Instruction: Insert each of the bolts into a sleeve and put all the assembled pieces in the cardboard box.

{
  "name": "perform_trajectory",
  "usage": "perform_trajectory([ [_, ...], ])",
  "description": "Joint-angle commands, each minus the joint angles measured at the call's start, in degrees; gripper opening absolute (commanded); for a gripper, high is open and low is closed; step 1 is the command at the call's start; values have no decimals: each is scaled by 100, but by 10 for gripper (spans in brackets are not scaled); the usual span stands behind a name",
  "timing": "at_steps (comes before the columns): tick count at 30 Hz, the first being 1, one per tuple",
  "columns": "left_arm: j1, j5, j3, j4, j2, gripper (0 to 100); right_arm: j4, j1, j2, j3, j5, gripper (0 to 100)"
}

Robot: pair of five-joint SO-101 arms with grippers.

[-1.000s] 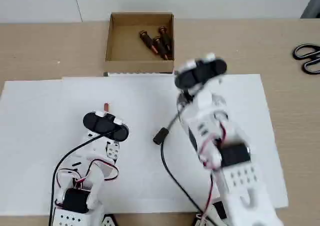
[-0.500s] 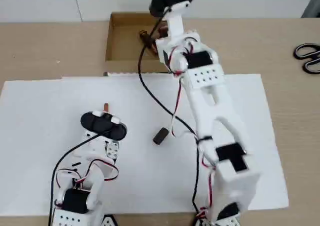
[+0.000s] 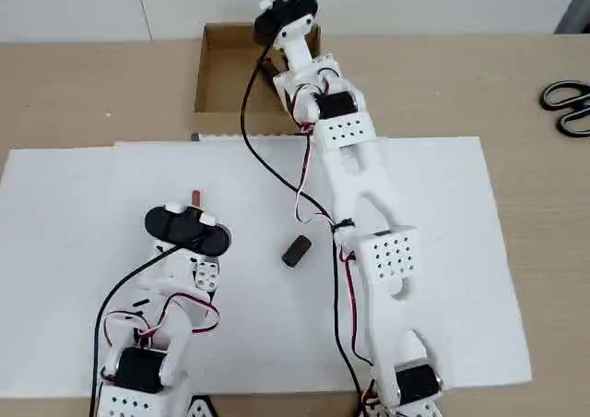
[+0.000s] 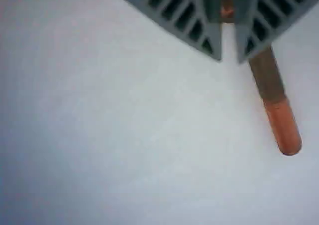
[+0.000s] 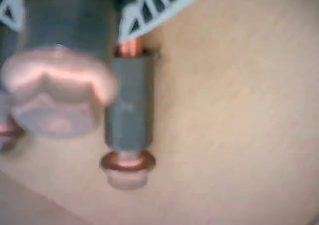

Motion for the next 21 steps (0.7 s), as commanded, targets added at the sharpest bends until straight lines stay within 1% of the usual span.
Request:
perform_trajectory([
  [1, -35, 35, -40, -88, -53, 6, 549, -259, 92, -1055, 229, 6],
  [3, -35, 35, -40, -88, -53, 6, 954, -356, 198, -1301, 316, 31],
  [7, -35, 35, -40, -88, -53, 6, 1640, -505, 242, -1618, 308, 179],
  [9, -35, 35, -40, -88, -53, 6, 1877, -523, 242, -1741, 299, 219],
  [17, -35, 35, -40, -88, -53, 6, 2158, -514, 180, -1890, 290, 220],
  [19, -35, 35, -40, -88, -53, 6, 2563, -532, -40, -2084, 273, 220],
  [21, -35, 35, -40, -88, -53, 6, 3116, -593, -224, -2259, 79, 219],
])
